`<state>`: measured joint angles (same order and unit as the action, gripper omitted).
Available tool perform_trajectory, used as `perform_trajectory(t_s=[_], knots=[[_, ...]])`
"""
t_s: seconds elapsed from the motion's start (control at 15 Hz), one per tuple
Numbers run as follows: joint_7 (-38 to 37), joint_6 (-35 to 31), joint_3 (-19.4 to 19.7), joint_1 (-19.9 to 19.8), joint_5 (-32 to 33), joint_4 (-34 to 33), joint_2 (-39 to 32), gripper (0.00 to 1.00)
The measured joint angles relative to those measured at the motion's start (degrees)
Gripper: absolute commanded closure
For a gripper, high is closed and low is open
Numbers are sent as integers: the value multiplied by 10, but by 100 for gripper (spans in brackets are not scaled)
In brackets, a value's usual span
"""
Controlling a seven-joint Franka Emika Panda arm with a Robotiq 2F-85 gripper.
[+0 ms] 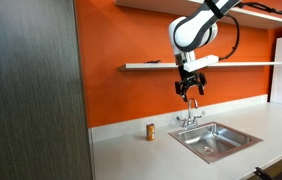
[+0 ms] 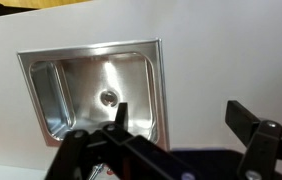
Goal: Place the snack bar onto the shelf
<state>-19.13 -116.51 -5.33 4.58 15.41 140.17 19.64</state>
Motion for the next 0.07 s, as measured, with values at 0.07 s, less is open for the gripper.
perform_trajectory(t_s=[0.07], knots=[[0,0,0,0,0,0,0,0]])
